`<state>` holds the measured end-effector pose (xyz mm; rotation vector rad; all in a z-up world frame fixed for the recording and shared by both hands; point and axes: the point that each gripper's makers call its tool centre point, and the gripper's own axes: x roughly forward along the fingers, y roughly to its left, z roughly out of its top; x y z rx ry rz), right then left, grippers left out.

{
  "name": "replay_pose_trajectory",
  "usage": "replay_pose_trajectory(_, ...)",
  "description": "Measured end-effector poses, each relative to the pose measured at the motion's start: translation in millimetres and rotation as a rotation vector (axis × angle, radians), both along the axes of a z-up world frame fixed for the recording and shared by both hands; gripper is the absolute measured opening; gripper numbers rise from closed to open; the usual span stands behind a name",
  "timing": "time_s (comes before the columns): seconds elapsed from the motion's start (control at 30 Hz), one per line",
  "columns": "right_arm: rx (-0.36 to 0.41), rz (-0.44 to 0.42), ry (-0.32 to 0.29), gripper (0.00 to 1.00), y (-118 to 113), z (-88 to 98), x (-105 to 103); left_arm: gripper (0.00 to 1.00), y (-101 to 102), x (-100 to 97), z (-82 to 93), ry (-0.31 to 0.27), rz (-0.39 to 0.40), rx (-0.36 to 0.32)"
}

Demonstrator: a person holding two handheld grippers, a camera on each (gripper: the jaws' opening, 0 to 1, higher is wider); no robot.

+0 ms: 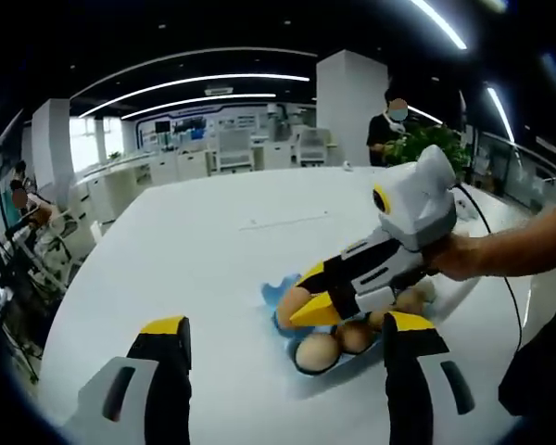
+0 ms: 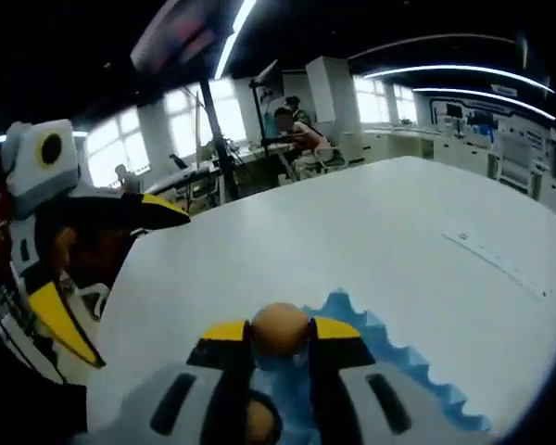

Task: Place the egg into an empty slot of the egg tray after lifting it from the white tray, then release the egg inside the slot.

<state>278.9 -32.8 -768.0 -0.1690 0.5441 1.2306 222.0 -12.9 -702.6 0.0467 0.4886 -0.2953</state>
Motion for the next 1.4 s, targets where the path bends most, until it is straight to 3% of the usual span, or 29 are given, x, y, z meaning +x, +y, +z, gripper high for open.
replay_pose_trajectory(0.33, -0.033, 0.019, -0.025, 0.24, -3.1, -6.9, 1.4, 0.87, 2.5, 0.6, 0.0, 0.002, 0.003, -0.002)
replay_pose_trajectory(0.53, -0.109, 0.099, -0.135, 0.24, 1.5, -10.9, -3.3, 0.87, -0.8, 1.9, -0.3, 0.005, -0.006, -0.004)
replay_pose_trajectory(0.83, -0.141, 0.147, -0.198, 0.25, 2.1, -12.4, -5.1, 0.87, -3.0, 2.2, 0.5, 0.004, -0.009, -0.008)
replay_pose_trajectory(1.17, -0.131, 0.150, -0.217, 0.25, 0.1, -11.6, -5.0, 0.86, -3.5, 2.2, 1.8, 0.001, -0.007, -0.012)
replay_pose_trajectory(1.4, -0.092, 0.115, -0.188, 0.24, -6.9, -7.7, -7.7, 0.86, -5.0, 1.0, 1.5, 0.002, -0.014, -0.004)
